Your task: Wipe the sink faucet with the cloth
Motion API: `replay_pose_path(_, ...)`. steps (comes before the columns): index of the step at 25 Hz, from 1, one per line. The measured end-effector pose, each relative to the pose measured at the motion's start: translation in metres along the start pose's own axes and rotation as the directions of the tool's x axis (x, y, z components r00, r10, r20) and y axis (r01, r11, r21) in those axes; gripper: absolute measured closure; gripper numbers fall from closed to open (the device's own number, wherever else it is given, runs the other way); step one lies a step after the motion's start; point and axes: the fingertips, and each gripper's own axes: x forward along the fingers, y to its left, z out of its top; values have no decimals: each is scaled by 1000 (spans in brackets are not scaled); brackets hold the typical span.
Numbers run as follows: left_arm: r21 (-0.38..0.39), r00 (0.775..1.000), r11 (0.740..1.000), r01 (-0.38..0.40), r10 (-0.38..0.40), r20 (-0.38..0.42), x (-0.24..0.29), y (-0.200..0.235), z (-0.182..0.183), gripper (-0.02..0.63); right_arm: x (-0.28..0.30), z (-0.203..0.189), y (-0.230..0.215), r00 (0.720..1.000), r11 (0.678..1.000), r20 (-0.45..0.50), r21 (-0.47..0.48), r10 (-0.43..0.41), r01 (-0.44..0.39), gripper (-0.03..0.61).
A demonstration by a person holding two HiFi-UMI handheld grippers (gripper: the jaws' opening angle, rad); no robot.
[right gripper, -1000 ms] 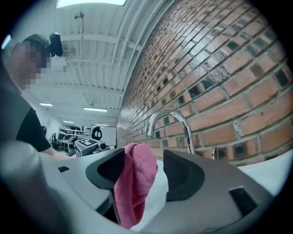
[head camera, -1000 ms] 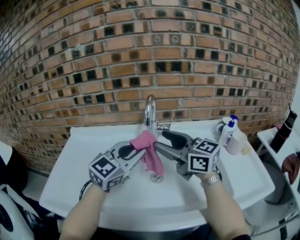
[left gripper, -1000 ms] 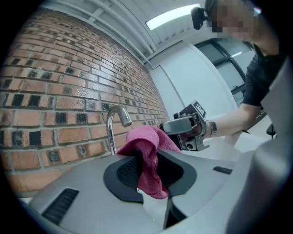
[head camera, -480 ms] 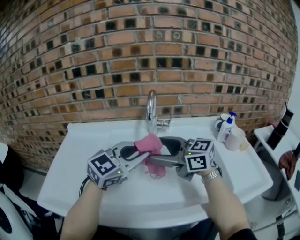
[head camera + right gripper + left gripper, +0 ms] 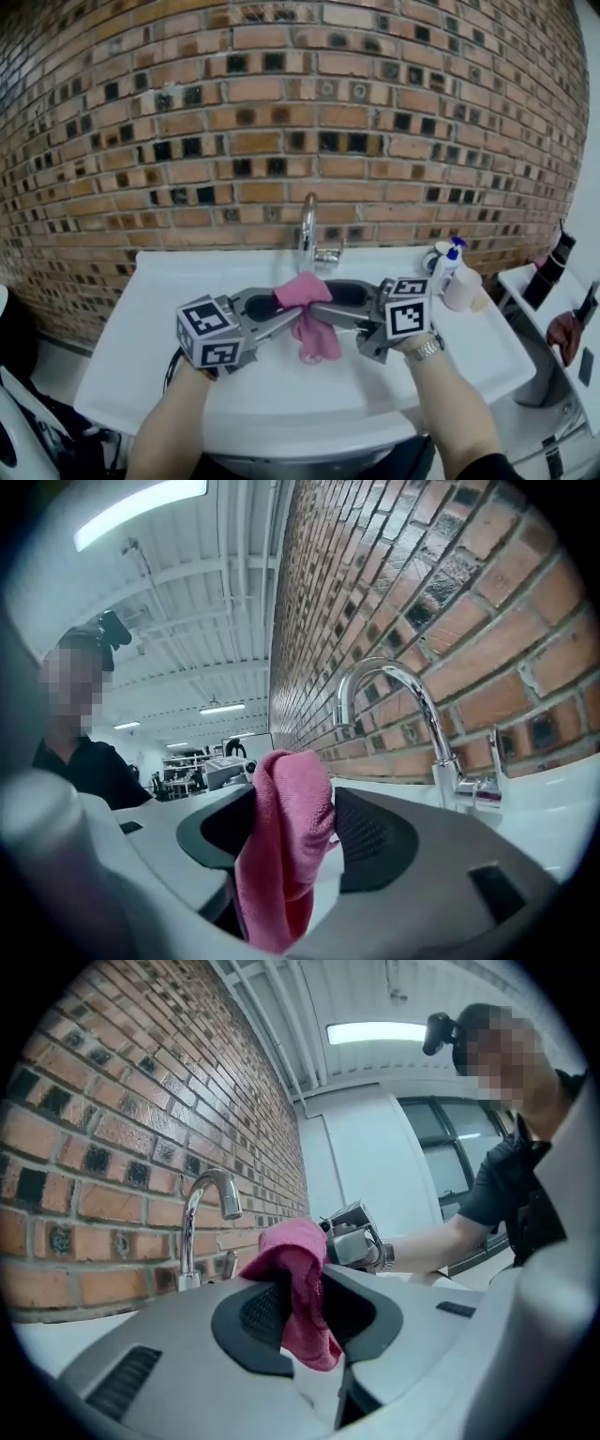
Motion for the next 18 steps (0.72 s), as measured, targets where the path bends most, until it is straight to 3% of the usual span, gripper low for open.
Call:
replay_pose_path(5, -29, 999, 999, -26, 27, 36, -4, 8, 3, 528, 4, 7, 4, 999, 997, -26, -72, -40, 38, 461)
replay_pose_path(7, -27, 997, 998, -48, 50, 55, -5, 11, 8, 515, 4, 14, 4, 997, 990, -32, -118, -75, 71, 497)
replay_pose_path(12, -10, 992, 995, -100, 100, 80, -10, 19, 15, 495, -1, 35, 6, 981, 952, -30, -250, -191, 178, 509)
replay_pose_path(18, -10, 983, 987, -158, 159, 92, -15, 31, 16, 495, -11, 68, 7, 952, 881, 71, -362, -298, 303, 512)
